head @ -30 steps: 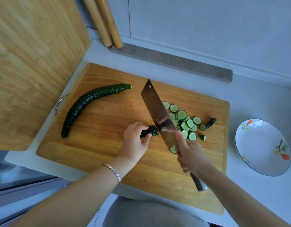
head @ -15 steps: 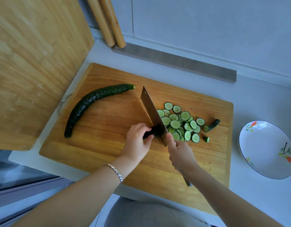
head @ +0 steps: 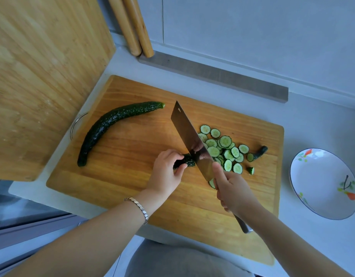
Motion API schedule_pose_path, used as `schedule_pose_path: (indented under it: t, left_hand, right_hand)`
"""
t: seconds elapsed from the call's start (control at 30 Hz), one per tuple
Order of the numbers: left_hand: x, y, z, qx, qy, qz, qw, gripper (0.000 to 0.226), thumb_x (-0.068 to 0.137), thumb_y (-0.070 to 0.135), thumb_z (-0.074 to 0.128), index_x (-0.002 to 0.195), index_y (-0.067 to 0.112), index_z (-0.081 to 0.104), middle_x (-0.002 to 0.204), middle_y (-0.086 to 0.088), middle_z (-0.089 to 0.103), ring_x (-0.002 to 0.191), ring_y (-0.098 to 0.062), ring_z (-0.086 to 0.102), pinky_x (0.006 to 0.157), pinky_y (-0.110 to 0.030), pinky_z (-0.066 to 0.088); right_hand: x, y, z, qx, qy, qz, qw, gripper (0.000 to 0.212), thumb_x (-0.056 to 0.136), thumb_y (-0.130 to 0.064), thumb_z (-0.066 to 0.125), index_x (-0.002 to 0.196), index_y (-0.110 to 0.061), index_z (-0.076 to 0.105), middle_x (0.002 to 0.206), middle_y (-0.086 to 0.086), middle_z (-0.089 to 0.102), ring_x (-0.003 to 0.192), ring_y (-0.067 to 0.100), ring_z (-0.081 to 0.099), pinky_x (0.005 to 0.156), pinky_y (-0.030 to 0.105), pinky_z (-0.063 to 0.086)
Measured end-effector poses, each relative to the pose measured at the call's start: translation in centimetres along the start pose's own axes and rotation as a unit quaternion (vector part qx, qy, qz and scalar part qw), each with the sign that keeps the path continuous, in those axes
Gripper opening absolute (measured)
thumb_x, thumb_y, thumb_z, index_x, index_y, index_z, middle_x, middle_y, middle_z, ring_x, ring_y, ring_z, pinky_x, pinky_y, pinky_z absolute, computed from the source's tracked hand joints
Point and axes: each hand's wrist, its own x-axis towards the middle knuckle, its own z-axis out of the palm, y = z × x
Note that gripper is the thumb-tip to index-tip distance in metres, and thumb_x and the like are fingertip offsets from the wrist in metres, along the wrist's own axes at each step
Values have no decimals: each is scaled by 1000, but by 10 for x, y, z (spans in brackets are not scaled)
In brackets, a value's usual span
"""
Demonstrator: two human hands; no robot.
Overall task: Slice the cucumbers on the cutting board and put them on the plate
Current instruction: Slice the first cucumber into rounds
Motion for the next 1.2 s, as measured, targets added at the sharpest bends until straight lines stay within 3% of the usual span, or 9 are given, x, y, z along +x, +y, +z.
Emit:
schedule_pose_path:
  t: [0.27, 0.43, 0.6, 0.93, 1.2]
  left_hand:
    - [0, 1, 0, 0, -1, -4, 1000, 20, 70, 2, 76, 87, 2, 66, 90, -9, 63, 83, -27, 58, 73, -36, 51]
    - [-1, -1, -4, 1, -25, 7, 1000, 26, 71, -3, 73, 96, 2, 65, 97, -9, 62, 92, -25, 57, 82, -30, 47]
    - [2, 0, -2, 4, -36, 0, 999, 27, 76, -3, 69, 101, 2, 65, 103, -9, 59, 98, -22, 55, 87, -20, 41]
    - [4, 2, 2, 13, -45, 11, 999, 23, 73, -3, 71, 95, 0, 64, 98, -10, 61, 94, -24, 57, 83, -21, 44]
    - [4, 1, 3, 11, -47, 7, 999, 22, 73, -4, 71, 94, 1, 64, 96, -10, 61, 92, -23, 56, 85, -15, 37]
  right_hand:
    - [17, 10, 18, -33, 0, 14, 999, 54, 91, -62, 30, 68, -13, 36, 55, 3, 34, 50, 18, 31, 56, 30, 29]
    - [19, 17, 15, 81, 1, 57, 995, 54, 93, -58, 32, 62, -14, 37, 45, -4, 31, 36, 13, 27, 41, 21, 26]
    - [11, 10, -5, 109, 3, 64, 992, 54, 94, -57, 33, 59, -15, 34, 41, -4, 29, 34, 12, 25, 39, 20, 24]
    - [0, 1, -9, 30, -2, 30, 999, 54, 90, -60, 33, 62, -15, 34, 43, -4, 32, 37, 12, 26, 41, 20, 24]
    - [14, 6, 10, -20, 9, 24, 999, 57, 89, -65, 28, 69, -12, 37, 56, 4, 33, 52, 19, 31, 53, 30, 29]
